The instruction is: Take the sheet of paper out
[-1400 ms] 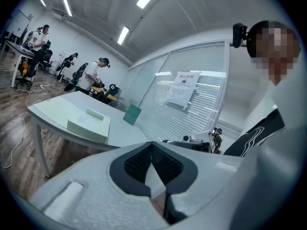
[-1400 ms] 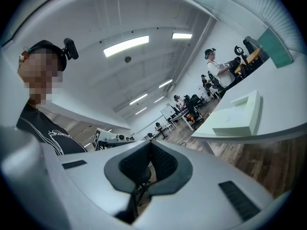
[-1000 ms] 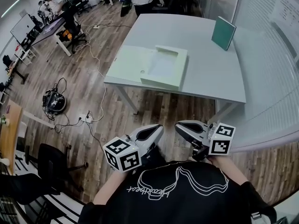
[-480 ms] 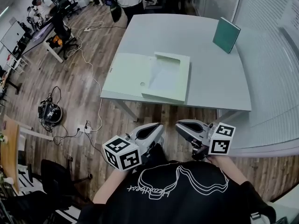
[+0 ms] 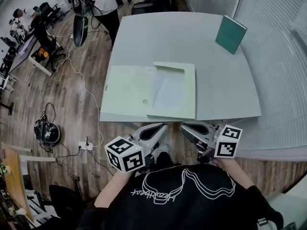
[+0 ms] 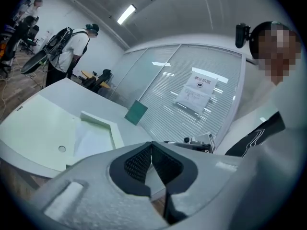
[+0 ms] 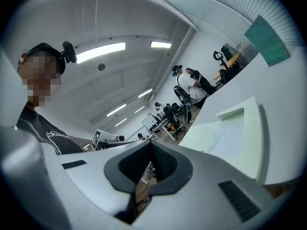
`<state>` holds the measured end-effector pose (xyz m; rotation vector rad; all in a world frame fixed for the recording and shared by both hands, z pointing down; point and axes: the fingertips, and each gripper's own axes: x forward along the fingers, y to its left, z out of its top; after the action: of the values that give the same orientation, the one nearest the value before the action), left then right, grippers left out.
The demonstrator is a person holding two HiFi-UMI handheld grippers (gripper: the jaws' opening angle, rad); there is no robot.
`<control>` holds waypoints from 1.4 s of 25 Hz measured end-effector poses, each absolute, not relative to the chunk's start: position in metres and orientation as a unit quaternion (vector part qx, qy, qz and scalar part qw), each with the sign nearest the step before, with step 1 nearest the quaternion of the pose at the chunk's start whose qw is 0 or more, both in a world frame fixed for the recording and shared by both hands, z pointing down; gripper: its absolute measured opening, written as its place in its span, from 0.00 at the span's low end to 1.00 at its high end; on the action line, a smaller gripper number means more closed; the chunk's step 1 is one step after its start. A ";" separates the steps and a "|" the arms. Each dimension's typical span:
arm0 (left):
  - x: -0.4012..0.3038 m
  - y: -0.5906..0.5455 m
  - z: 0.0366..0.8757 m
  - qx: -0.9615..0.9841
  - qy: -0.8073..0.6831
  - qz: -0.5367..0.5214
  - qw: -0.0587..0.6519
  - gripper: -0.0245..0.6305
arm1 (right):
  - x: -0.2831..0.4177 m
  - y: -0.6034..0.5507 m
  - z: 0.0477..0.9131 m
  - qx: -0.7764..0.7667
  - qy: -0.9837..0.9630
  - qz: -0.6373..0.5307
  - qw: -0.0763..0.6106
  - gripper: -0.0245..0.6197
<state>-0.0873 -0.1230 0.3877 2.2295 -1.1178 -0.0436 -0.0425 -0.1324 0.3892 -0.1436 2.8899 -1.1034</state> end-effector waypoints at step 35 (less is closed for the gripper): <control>-0.191 -0.300 0.506 0.826 -0.365 0.091 0.420 0.18 | -0.091 -0.288 0.424 -0.189 0.900 -0.391 0.018 0.05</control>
<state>-0.1909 -0.3004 0.5059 2.0698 -0.9146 0.2277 -0.0915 -0.2876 0.4244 -0.5871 2.7967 -1.2158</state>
